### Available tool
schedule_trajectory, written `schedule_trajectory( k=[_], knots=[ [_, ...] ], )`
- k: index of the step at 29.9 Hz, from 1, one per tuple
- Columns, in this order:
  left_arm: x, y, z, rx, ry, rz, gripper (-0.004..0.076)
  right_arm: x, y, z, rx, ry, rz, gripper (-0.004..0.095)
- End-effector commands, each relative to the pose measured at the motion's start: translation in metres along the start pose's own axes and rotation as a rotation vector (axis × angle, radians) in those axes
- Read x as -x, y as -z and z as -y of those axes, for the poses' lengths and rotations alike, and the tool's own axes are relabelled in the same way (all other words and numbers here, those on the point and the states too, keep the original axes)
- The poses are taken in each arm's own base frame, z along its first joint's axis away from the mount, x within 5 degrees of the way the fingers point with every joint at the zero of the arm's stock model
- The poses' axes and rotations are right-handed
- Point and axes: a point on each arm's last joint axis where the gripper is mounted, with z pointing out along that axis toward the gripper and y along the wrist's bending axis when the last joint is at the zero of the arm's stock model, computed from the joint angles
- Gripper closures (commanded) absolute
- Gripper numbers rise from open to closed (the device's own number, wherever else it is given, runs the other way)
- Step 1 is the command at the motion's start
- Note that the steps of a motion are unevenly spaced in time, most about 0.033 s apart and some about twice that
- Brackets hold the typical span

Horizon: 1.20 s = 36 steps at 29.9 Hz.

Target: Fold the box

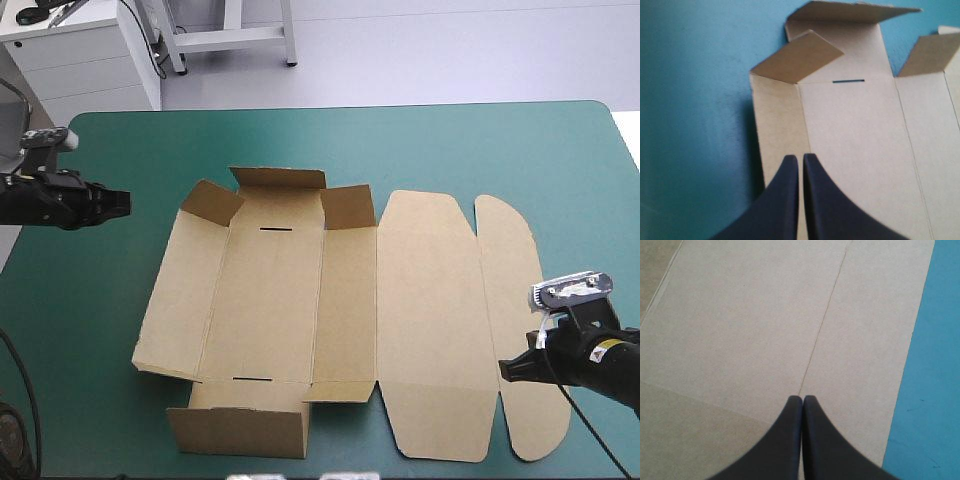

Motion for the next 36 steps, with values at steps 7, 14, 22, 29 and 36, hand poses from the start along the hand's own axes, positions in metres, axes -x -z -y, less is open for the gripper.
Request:
schedule_trajectory(
  k=[7, 14, 22, 29, 36],
  knots=[
    [-0.005, 0.034, -0.044, 0.064, 0.234, 0.068, 0.0681, 0.010, 0.005, 0.002, -0.016, -0.002, 0.080, 0.0928],
    [-0.005, 0.027, -0.051, 0.049, 0.274, 0.052, 0.0280, 0.010, 0.005, 0.001, -0.015, -0.004, 0.081, 0.0928],
    [-0.027, 0.002, -0.062, 0.010, 0.321, -0.037, 0.0079, 0.012, 0.005, 0.002, -0.024, -0.004, 0.109, 0.0928],
    [-0.065, -0.033, -0.064, -0.098, 0.355, -0.150, 0.0079, 0.013, 0.006, 0.003, -0.028, -0.004, 0.123, 0.0928],
    [-0.090, -0.069, -0.043, -0.200, 0.284, -0.254, 0.0079, 0.014, 0.006, 0.002, -0.025, -0.006, 0.123, 0.0928]
  ],
)
